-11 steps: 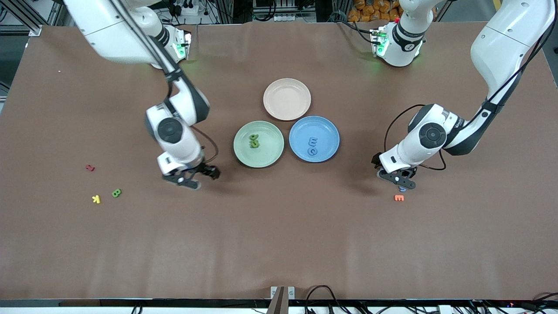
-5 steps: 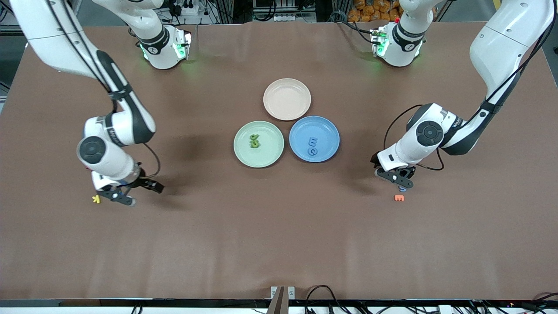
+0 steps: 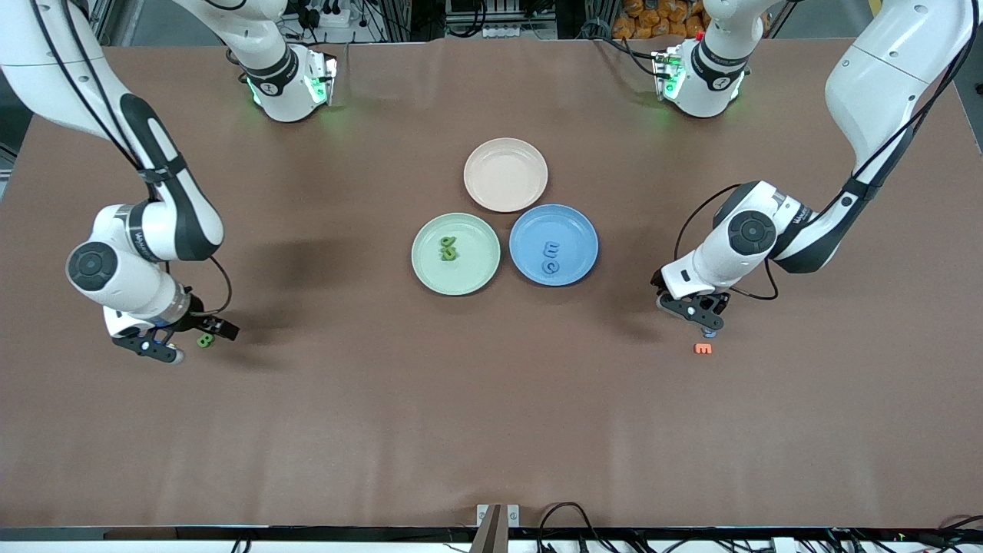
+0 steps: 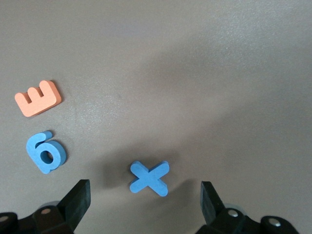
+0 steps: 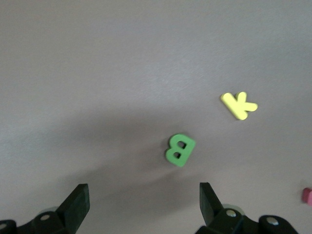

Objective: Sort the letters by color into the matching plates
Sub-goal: 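Move the right gripper to the B while the left gripper nears the X, then carry the green B to the green plate while the left gripper carries the X, then release the B on the green plate while the left gripper releases the X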

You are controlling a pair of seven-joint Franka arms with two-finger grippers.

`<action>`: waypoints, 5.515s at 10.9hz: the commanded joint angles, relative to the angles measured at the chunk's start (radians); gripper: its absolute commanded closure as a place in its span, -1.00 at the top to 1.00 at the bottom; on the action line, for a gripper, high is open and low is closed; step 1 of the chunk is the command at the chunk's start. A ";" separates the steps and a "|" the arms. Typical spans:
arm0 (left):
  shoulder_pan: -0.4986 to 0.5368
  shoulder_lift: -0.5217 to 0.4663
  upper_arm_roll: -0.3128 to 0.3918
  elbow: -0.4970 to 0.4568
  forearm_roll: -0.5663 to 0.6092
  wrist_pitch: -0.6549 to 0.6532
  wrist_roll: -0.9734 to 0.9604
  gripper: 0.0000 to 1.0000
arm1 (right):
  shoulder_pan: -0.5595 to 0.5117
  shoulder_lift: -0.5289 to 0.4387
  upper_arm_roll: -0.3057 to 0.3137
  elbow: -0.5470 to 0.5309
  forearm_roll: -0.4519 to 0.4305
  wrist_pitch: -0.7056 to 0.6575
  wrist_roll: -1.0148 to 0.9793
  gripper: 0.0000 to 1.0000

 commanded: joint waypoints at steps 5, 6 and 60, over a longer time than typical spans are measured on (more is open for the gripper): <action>0.003 0.022 -0.005 -0.004 0.040 0.042 0.005 1.00 | -0.113 0.130 0.071 0.134 -0.021 -0.002 -0.055 1.00; 0.003 0.023 -0.005 -0.002 0.038 0.042 0.005 1.00 | -0.114 0.138 0.071 0.133 -0.027 0.009 -0.055 1.00; -0.506 0.063 -0.054 0.230 -0.057 -0.234 -0.960 0.99 | 0.840 0.018 0.049 0.102 -0.081 -0.188 0.385 0.98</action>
